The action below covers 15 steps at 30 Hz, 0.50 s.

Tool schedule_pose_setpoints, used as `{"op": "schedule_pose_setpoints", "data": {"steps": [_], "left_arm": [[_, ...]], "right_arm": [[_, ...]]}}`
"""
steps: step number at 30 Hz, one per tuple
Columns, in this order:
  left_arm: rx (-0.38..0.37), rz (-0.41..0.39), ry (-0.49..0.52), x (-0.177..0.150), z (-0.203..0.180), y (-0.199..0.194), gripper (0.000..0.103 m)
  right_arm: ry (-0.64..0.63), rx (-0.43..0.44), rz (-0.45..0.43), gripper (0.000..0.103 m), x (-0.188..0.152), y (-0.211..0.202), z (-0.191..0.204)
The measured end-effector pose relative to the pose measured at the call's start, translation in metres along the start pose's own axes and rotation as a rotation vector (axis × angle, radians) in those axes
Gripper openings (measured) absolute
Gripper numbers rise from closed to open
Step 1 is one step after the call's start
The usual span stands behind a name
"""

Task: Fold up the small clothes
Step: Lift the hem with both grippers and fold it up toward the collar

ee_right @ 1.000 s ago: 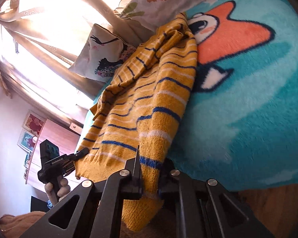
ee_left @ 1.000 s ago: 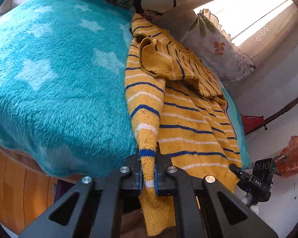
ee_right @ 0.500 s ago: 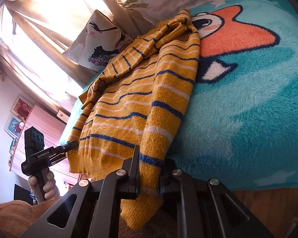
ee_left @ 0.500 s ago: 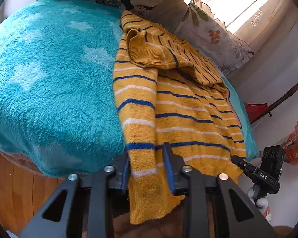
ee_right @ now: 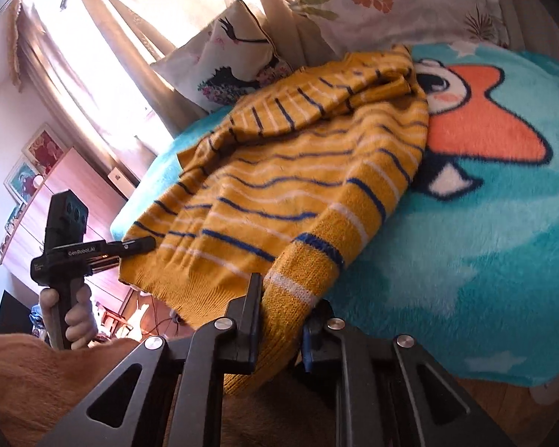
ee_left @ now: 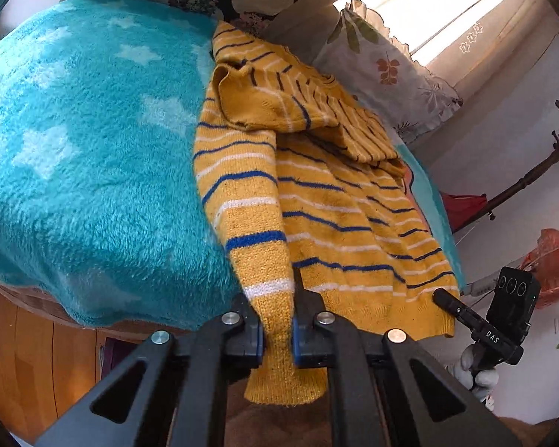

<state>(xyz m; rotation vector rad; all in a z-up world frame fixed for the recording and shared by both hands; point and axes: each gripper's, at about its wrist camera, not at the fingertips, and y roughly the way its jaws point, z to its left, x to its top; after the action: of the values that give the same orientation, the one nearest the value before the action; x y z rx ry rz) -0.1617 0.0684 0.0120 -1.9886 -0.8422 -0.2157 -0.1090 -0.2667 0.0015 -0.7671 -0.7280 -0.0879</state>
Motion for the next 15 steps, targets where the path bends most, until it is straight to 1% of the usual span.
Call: {"op": "schedule_pose_setpoints", "data": {"steps": [2, 5, 7, 8, 11, 15], "left_arm": [[-0.007, -0.044, 0.020, 0.013, -0.008, -0.013, 0.009], [-0.028, -0.105, 0.039, 0.038, -0.022, -0.028, 0.009], [-0.038, -0.128, 0.041, 0.058, -0.029, -0.031, 0.009], [-0.039, -0.138, 0.044, 0.069, -0.034, -0.031, 0.009], [-0.009, -0.156, 0.071, 0.103, -0.048, -0.026, 0.010], [0.047, -0.171, 0.119, 0.152, -0.061, -0.002, 0.010]], "right_arm": [[-0.027, 0.013, -0.046, 0.018, 0.018, -0.012, 0.007], [-0.050, 0.059, -0.103, 0.018, 0.048, -0.020, 0.016], [-0.049, 0.091, -0.136, 0.018, 0.069, -0.020, 0.018], [-0.049, 0.092, -0.155, 0.018, 0.081, -0.019, 0.018], [-0.043, 0.071, -0.199, 0.018, 0.116, -0.011, 0.015], [0.010, 0.089, -0.223, 0.018, 0.170, 0.002, -0.001]]}}
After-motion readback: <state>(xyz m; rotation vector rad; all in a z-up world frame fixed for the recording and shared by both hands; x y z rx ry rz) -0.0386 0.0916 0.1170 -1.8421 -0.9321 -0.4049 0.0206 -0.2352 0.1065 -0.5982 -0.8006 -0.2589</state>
